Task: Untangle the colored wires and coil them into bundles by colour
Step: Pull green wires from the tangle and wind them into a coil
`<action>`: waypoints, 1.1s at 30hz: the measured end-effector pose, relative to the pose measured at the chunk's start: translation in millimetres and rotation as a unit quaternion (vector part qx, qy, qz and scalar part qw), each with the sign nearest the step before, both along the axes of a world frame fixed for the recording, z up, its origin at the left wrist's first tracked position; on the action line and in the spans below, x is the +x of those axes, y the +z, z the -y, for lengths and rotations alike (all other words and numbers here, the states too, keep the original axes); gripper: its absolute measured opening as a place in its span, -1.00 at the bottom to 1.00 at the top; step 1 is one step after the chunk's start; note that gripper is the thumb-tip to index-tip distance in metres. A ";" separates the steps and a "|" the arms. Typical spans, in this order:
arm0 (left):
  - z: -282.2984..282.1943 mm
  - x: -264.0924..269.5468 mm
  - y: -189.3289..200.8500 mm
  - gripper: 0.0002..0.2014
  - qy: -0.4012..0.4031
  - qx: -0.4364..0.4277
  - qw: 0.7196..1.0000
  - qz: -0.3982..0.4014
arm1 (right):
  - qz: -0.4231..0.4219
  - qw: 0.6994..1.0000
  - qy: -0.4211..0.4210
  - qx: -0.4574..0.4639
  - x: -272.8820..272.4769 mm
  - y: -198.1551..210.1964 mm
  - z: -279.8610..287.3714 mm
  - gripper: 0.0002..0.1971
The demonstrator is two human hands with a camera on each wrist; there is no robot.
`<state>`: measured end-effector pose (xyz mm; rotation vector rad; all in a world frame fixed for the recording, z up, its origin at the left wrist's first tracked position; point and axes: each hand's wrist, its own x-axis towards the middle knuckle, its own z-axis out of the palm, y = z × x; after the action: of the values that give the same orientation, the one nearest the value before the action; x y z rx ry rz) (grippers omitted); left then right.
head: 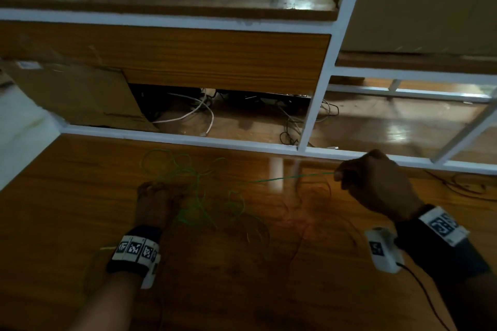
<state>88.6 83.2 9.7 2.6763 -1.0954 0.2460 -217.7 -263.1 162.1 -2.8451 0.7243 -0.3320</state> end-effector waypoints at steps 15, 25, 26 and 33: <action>27.7 -53.4 15.2 -0.72 -0.069 0.033 0.995 0.058 | -0.165 0.962 0.212 0.050 133.5 -41.5 -154.2 -0.71; -8.5 -29.5 7.7 -0.68 0.009 -0.012 0.999 -0.028 | -0.103 0.974 0.197 0.048 117.2 -11.8 -139.9 -0.80; -14.9 -22.9 6.2 -0.71 0.036 -0.026 0.998 -0.050 | -0.093 0.979 0.173 0.059 107.3 -4.9 -129.1 -0.79; -23.3 10.0 11.4 -0.54 0.057 0.019 0.998 -0.009 | -0.058 0.991 0.115 0.043 28.6 27.0 -66.1 -0.90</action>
<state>98.6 106.6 21.0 2.7719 -0.9530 0.2226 -189.1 -197.0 189.2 -2.8442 0.4121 -0.0990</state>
